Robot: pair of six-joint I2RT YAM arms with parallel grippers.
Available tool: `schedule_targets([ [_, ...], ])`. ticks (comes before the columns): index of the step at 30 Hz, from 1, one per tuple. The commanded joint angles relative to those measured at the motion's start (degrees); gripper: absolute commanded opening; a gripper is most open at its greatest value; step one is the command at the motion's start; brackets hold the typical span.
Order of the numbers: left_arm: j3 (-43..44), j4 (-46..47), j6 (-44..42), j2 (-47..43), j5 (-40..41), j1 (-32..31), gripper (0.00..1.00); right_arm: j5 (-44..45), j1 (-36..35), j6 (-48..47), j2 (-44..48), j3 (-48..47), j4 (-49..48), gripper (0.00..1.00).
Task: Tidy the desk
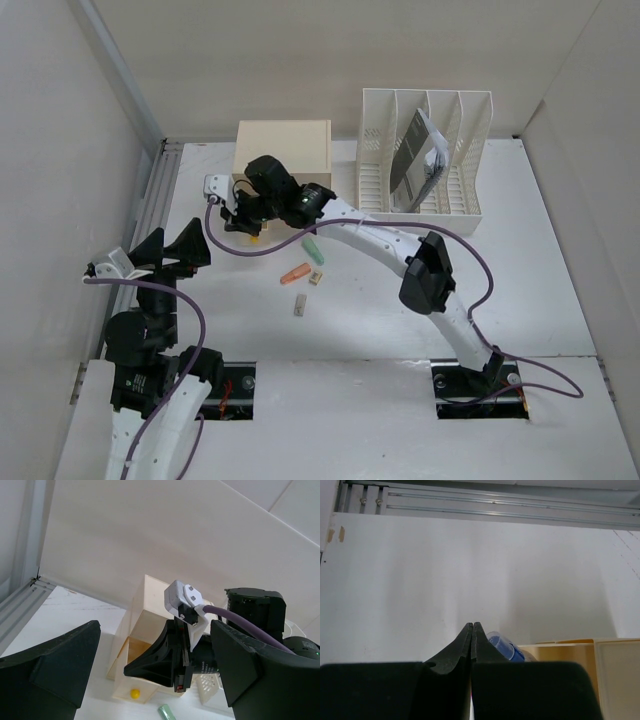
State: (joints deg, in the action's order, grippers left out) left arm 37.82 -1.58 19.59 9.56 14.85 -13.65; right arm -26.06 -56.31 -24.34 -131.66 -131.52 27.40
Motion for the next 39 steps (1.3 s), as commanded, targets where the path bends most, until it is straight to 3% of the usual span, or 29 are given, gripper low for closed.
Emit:
schedule_targets([
  [1, -0.38, 1.94, -0.79, -0.51, -0.35, 0.11, 0.90, 1.45, 0.42, 0.61, -0.70, -2.68, -3.32, 0.00],
  [33, -0.38, 1.94, -0.79, -0.51, -0.35, 0.11, 0.90, 12.00, 2.09, 0.61, 0.52, 1.09, -2.79, 0.00],
  [39, -0.38, 1.94, -0.79, -0.51, -0.35, 0.11, 0.90, -0.39, 2.09, -0.71, 3.51, 4.61, -2.79, 0.13],
])
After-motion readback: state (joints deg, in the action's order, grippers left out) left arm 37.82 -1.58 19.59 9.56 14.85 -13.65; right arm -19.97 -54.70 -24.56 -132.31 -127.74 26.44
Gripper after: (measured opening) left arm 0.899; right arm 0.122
